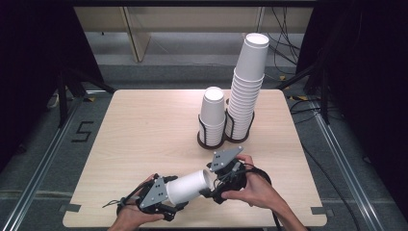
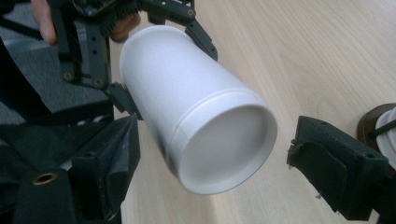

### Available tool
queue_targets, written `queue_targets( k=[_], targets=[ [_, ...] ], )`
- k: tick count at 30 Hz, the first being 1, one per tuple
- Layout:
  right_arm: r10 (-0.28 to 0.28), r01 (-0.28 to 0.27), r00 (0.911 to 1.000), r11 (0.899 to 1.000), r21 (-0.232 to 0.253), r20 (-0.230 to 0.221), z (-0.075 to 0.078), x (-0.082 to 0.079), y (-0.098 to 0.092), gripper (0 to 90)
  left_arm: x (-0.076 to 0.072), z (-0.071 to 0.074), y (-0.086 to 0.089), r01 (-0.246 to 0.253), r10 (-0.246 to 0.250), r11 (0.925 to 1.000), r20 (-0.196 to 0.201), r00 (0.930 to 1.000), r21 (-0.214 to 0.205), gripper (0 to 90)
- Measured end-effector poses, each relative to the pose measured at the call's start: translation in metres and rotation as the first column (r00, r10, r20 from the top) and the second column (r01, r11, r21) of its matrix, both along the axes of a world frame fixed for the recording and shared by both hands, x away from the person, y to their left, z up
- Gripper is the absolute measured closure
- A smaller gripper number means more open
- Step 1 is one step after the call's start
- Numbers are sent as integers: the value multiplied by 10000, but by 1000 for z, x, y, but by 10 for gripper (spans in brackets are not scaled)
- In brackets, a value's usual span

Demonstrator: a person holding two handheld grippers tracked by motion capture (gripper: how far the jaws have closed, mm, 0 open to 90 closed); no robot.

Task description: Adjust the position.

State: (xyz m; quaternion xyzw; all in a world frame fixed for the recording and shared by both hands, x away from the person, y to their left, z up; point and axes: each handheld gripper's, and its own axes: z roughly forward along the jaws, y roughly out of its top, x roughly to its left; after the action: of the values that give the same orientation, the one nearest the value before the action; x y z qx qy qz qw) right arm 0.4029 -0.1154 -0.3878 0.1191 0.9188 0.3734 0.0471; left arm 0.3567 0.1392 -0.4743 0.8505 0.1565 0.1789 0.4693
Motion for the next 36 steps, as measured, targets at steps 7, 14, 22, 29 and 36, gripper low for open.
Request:
queue_targets(
  k=[7, 14, 22, 29, 36],
  targets=[
    [816, -782, 9965, 9880, -1335, 203, -9, -10, 12, 183, -3, -1, -7, 494, -473, 9944, -239, 9986, 938, 165],
    [1772, -1607, 9831, 9559, -2459, 463, -19, -16, 25, 188, -6, -1, -11, 872, -873, 9830, -67, 9962, 1619, 165],
    [2604, -2163, 9619, 9113, -3503, 834, -30, -21, 37, 189, -10, 2, -14, 1276, -1309, 9718, 37, 9914, 1983, 167],
    [2754, -2207, 9578, 8884, -4026, 827, -35, -26, 41, 240, -12, 5, -13, 1432, -1472, 9698, 57, 9891, 1973, 167],
    [3275, -2709, 9406, 8828, -3839, 894, -34, -22, 38, 250, -10, 1, -11, 1330, -1365, 9855, 269, 9903, 1053, 100]
  ],
)
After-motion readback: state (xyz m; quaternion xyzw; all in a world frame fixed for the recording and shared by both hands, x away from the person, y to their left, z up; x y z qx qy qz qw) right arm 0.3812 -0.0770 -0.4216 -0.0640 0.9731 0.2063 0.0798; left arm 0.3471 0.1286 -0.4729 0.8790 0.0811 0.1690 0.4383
